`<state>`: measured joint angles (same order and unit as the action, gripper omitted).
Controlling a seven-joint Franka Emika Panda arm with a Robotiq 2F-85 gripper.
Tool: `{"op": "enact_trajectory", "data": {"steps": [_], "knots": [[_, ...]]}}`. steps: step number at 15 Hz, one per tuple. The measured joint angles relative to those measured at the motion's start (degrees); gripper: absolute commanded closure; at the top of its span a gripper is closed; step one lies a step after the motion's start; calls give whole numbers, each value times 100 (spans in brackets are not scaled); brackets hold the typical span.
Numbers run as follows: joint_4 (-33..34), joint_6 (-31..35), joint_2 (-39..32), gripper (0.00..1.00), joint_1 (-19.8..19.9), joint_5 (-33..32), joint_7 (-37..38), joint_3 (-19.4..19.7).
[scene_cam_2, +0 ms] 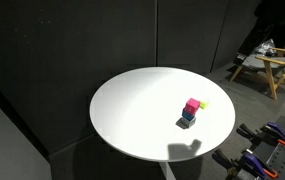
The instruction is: Put the pink block on the table
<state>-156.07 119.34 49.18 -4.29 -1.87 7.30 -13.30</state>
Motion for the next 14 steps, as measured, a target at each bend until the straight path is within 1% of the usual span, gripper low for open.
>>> {"op": "enact_trajectory", "data": {"steps": [10, 14], "knots": [[-1, 0, -7, 0, -2, 0, 0, 19], [23, 0, -64, 0, -3, 6, 0, 135]]}}
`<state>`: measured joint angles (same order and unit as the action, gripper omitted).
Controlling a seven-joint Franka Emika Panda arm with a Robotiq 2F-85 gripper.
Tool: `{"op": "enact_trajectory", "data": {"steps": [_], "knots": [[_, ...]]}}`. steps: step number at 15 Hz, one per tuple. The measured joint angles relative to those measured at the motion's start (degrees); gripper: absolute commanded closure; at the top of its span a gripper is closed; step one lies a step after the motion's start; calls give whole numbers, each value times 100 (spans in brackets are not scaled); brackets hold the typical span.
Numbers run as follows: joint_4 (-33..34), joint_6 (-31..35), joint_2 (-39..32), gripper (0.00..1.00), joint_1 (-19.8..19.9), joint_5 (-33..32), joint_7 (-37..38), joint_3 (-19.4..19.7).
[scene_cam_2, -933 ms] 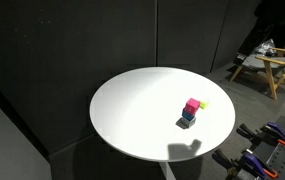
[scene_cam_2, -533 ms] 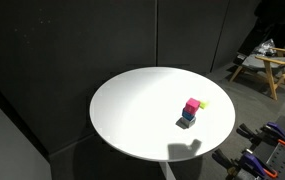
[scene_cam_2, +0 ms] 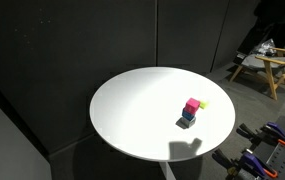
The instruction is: Put the pink block on the table
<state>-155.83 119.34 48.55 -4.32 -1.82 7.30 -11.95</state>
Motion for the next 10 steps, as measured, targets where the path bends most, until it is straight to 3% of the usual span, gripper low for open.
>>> {"op": "enact_trajectory", "data": {"steps": [6, 10], "knots": [[213, 7, -351, 0, -1, 50, -29, 335], [618, 17, -964, 0, -10, 283, -122, 517]]}}
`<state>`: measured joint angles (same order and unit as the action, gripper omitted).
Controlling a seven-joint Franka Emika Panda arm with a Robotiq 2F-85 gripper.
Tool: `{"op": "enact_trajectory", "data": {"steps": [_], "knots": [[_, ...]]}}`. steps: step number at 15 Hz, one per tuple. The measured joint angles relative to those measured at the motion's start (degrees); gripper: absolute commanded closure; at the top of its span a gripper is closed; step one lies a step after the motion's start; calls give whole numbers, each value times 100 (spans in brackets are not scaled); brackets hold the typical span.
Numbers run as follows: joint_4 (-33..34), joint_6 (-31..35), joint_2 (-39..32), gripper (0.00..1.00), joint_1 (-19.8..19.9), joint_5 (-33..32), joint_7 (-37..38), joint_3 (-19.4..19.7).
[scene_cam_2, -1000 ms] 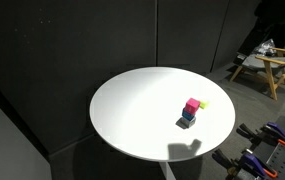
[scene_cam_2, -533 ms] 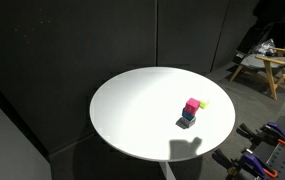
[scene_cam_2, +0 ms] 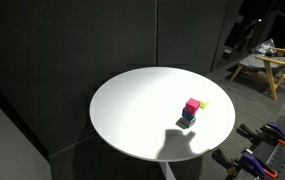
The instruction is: Put the pink block on the table
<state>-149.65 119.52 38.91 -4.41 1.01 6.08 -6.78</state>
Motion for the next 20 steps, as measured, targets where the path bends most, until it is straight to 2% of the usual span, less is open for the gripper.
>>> {"op": "enact_trajectory", "data": {"steps": [9, 15, 20], "knots": [[997, 0, -1532, 0, -70, 120, -116, 69], [1304, 13, -2097, 0, -74, 120, -155, 74], [1329, 352, -2370, 0, -73, 121, -184, 128]]}}
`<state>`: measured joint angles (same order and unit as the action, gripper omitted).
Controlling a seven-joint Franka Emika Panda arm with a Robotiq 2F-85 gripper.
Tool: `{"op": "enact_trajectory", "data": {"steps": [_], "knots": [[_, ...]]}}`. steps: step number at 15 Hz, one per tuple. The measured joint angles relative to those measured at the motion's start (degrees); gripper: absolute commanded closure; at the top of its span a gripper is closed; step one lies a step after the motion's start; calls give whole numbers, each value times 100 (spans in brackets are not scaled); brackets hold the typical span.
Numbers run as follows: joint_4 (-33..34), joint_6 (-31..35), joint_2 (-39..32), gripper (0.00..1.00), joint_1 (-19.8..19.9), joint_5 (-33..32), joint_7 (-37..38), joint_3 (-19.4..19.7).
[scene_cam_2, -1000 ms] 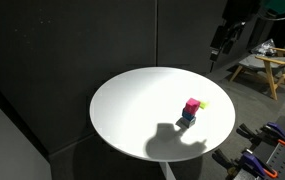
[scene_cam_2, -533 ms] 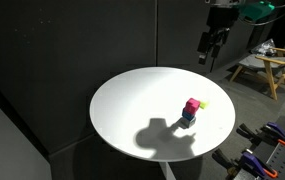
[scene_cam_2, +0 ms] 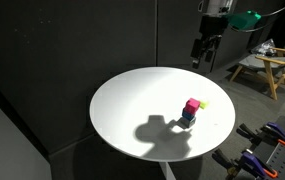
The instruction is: Put the pink block on the table
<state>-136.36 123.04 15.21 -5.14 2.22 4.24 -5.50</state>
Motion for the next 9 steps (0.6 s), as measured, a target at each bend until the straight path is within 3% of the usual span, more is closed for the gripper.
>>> {"op": "enact_trajectory", "data": {"steps": [9], "knots": [[-7, 469, -601, 0, 34, -13, 0, 66]]}}
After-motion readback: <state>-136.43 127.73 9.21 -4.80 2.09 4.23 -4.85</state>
